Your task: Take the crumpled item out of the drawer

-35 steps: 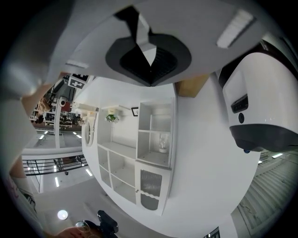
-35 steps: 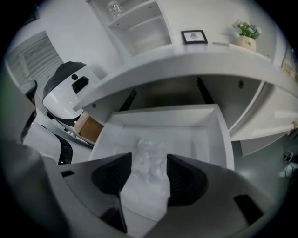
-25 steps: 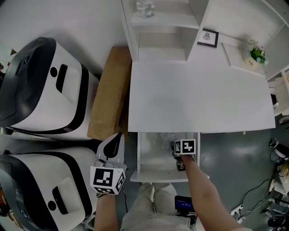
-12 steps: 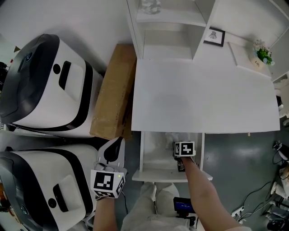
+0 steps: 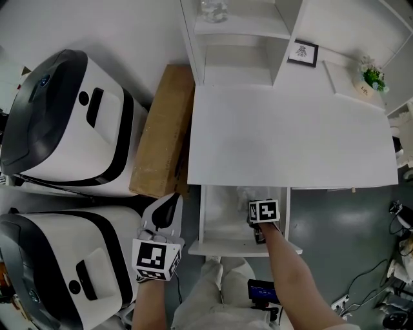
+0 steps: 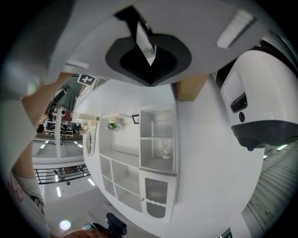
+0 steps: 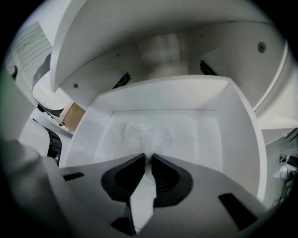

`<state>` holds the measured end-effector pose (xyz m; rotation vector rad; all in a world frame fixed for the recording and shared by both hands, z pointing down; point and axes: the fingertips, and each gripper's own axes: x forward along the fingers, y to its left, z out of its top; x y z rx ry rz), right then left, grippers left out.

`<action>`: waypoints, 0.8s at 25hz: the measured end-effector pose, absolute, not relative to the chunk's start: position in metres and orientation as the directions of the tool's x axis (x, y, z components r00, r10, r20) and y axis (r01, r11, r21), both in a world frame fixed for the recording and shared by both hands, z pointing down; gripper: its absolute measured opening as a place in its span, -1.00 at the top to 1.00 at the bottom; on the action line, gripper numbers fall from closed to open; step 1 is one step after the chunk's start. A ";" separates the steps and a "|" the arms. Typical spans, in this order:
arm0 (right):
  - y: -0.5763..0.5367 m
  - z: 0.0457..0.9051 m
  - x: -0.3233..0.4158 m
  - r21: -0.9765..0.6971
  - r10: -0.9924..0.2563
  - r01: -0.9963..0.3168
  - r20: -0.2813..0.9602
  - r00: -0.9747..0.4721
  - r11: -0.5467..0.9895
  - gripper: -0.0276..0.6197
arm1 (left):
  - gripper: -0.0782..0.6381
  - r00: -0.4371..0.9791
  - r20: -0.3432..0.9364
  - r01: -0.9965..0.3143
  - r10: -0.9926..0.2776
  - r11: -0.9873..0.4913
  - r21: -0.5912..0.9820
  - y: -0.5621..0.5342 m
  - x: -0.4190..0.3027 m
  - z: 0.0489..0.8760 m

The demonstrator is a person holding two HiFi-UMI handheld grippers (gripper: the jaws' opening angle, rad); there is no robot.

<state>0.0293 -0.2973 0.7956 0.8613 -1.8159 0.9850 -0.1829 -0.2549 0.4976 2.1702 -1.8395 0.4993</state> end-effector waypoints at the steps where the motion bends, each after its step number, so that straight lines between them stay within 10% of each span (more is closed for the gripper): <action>1: -0.299 0.791 0.028 -0.277 -0.175 -0.848 0.905 -0.389 0.452 0.73 | 0.76 0.146 0.409 -0.985 -0.901 -0.173 -0.028 -0.256 -0.182 0.495; 20: -0.284 0.686 0.035 -0.252 -0.255 -0.796 0.857 -0.448 0.551 0.74 | 0.76 0.190 0.278 -0.980 -0.942 -0.199 -0.006 -0.245 -0.166 0.433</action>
